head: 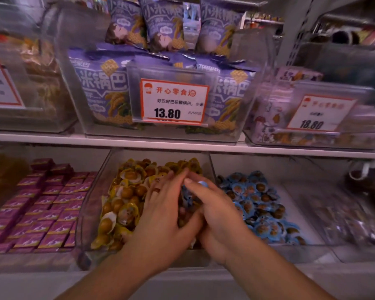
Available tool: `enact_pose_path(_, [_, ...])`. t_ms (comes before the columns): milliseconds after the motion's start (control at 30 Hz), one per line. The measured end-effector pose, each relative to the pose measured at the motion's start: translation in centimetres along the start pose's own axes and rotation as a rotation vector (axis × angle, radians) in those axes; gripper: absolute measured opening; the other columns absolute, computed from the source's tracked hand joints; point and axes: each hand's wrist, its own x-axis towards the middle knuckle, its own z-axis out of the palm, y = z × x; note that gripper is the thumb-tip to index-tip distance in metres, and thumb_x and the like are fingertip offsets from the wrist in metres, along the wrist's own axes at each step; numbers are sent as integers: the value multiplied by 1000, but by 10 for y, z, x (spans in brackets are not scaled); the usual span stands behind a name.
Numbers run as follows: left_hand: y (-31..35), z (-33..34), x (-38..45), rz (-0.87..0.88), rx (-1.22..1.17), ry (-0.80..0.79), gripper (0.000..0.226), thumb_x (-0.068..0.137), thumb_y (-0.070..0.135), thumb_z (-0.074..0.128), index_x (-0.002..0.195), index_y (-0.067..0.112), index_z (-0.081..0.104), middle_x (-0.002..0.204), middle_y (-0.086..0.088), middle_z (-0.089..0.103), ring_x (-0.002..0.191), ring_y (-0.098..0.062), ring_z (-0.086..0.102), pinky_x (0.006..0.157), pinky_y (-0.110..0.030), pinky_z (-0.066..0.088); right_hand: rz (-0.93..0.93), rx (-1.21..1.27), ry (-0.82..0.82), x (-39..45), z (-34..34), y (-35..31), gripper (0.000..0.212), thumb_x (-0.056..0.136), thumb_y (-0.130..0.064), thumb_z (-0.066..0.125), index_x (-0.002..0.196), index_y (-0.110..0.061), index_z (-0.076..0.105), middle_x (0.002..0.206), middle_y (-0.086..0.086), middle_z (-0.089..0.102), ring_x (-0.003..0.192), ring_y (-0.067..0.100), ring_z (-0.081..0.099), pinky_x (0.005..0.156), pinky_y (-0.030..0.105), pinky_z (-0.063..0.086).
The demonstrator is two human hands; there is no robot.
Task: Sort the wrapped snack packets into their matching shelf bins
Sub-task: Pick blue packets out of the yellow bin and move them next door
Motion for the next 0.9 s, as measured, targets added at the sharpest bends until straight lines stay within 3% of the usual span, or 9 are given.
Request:
enact_pose_path(133, [-4,-5,0,25,-322,-156,78,89,74,41,150,54,-1,154,38,15,143,10,20,114,-19,26,-118,-108,-21,4,-28,-30,18,90,-5,64,108,-5,67,85,14,72,64,18,67,54,28,52])
enact_pose_path(233, [-19,-12,8,7,-242,-111,55,94,63,44,146,50,32,144,31,42,131,11,40,106,-21,42,-196,-184,28,16,-60,-56,15,88,-1,65,103,2,62,78,13,66,65,19,66,47,25,46])
enact_pose_path(333, [-40,-19,17,-106,-45,-144,18,96,34,54,104,43,67,101,21,70,92,1,66,81,-37,57,-324,-842,261,38,-98,-75,37,89,-14,69,125,-12,63,107,6,69,93,20,68,75,31,56])
enact_pose_path(433, [-56,-28,18,-192,96,-448,21,95,24,59,91,44,64,87,11,71,79,-3,66,76,-30,56,-332,-1478,311,53,-127,-79,48,91,-30,66,136,-16,56,126,4,63,114,23,62,91,25,48])
enact_pose_path(533, [-65,-34,18,-91,262,-630,22,89,31,67,105,45,63,108,21,63,93,7,59,84,-19,49,-563,-1465,366,53,-124,-69,28,92,-21,61,119,-22,67,114,5,71,90,15,70,75,23,54])
enact_pose_path(600, [-69,-36,20,-13,381,-676,39,82,39,72,119,44,61,120,25,55,106,6,54,93,-23,46,-771,-1342,272,43,-101,-59,25,91,-19,55,108,-25,71,102,-3,73,84,7,68,73,17,51])
enact_pose_path(700, [-73,-35,22,37,526,-683,64,73,50,75,131,44,51,128,19,57,114,-8,54,95,-27,45,-888,-1379,-167,23,-59,-33,30,89,-17,50,107,-25,72,101,-11,70,93,2,64,83,14,49])
enact_pose_path(800, [-79,-28,18,84,642,-683,77,71,67,66,138,41,38,135,11,57,123,-16,51,109,-28,31,-597,-1650,-560,16,-37,6,33,93,-12,48,113,-25,70,111,-3,70,99,11,61,90,24,49])
enact_pose_path(900, [-80,-26,19,68,654,-698,83,64,76,58,136,40,37,137,9,54,129,-14,48,119,-31,15,-236,-1757,-680,21,-30,21,33,97,-13,41,118,-19,66,118,6,65,104,23,58,91,39,49])
